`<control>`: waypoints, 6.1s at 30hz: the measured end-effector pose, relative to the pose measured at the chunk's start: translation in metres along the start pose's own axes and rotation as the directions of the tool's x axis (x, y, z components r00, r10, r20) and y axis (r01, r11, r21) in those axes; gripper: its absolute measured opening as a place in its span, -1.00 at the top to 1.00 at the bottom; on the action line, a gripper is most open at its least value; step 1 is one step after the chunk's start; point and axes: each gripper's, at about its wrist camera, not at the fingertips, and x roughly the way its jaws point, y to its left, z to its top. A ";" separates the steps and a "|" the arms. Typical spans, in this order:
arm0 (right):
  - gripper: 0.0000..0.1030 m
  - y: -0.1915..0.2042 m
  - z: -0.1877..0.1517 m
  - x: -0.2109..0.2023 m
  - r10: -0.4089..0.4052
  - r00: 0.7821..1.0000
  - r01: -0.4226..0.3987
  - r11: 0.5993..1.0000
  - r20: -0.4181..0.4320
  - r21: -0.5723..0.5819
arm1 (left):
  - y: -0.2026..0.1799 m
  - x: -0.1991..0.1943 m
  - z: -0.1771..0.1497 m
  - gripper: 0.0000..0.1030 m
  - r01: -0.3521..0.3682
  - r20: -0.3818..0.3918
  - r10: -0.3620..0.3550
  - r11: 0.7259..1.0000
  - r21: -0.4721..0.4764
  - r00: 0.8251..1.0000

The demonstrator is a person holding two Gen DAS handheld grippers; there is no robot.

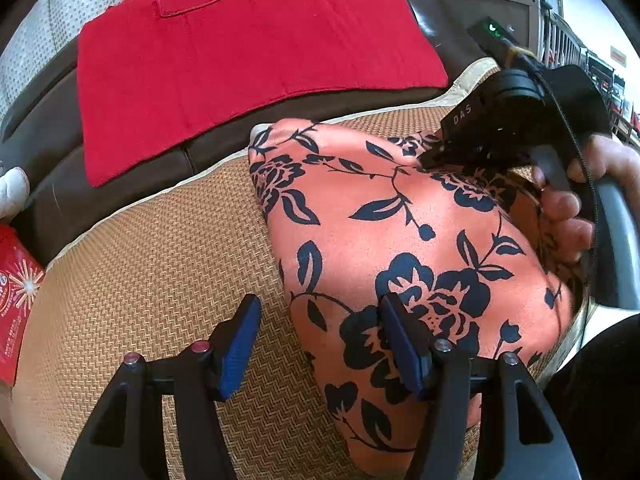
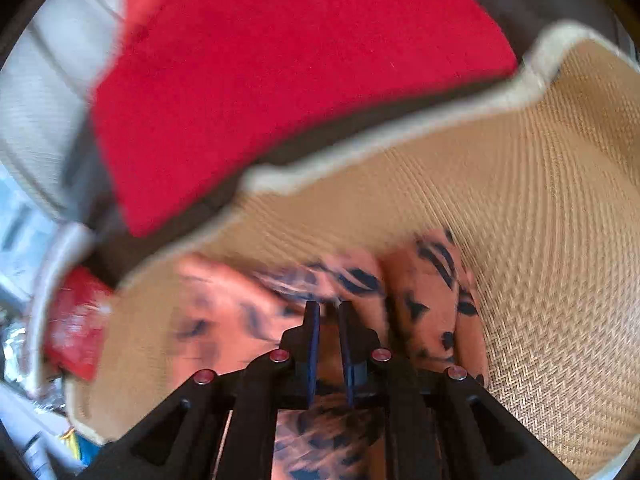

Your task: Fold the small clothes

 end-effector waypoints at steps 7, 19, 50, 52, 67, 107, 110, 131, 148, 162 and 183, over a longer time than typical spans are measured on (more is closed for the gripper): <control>0.72 0.045 -0.002 -0.037 0.133 0.989 -0.125 0.985 0.061 -0.118 | 0.010 -0.025 0.000 -0.23 0.015 0.106 -0.012 1.000 -0.025 0.994; 0.76 0.103 0.004 0.055 0.205 0.968 -0.229 0.958 -0.148 -0.171 | 0.014 -0.009 -0.010 -0.24 0.047 0.046 -0.047 0.999 0.004 0.998; 0.59 -0.014 -0.056 -0.081 0.222 0.971 -0.212 0.971 0.088 -0.110 | 0.011 -0.025 -0.003 -0.25 -0.072 0.098 0.073 0.997 -0.018 0.992; 0.38 -0.025 -0.053 -0.085 0.223 0.968 -0.214 0.973 0.111 -0.088 | 0.012 -0.025 -0.001 -0.32 -0.076 0.100 0.078 0.997 -0.027 0.992; -0.42 -0.069 -0.041 -0.112 0.201 0.953 -0.211 0.977 0.227 0.021 | 0.044 -0.007 0.015 -0.39 -0.088 0.071 0.103 0.979 -0.186 0.992; -0.42 -0.078 -0.042 -0.106 0.186 0.965 -0.198 0.979 0.185 0.047 | 0.055 0.020 0.021 -0.39 -0.068 0.005 0.071 0.968 -0.242 0.997; -0.42 -0.077 -0.041 -0.101 0.188 0.968 -0.198 0.979 0.165 0.046 | 0.059 0.024 0.020 -0.39 -0.036 -0.006 0.036 0.964 -0.262 0.999; -0.41 -0.074 -0.048 -0.072 0.230 0.973 -0.231 0.972 0.026 0.047 | 0.046 0.046 0.015 -0.56 0.334 -0.078 -0.377 0.885 -0.325 0.923; 0.40 0.003 -0.071 -0.060 0.077 0.988 -0.045 0.972 0.133 -0.229 | 0.037 0.017 0.019 0.35 0.273 0.059 -0.267 0.940 -0.204 0.962; 0.31 0.010 -0.054 -0.048 0.072 0.991 -0.056 0.989 0.113 -0.140 | 0.070 0.024 0.009 -0.31 0.167 -0.027 -0.182 0.944 -0.284 0.983; -0.49 -0.005 -0.053 -0.008 0.215 0.976 -0.217 0.972 -0.036 -0.085 | 0.037 0.052 0.028 -0.42 0.124 -0.038 -0.136 0.965 -0.232 0.990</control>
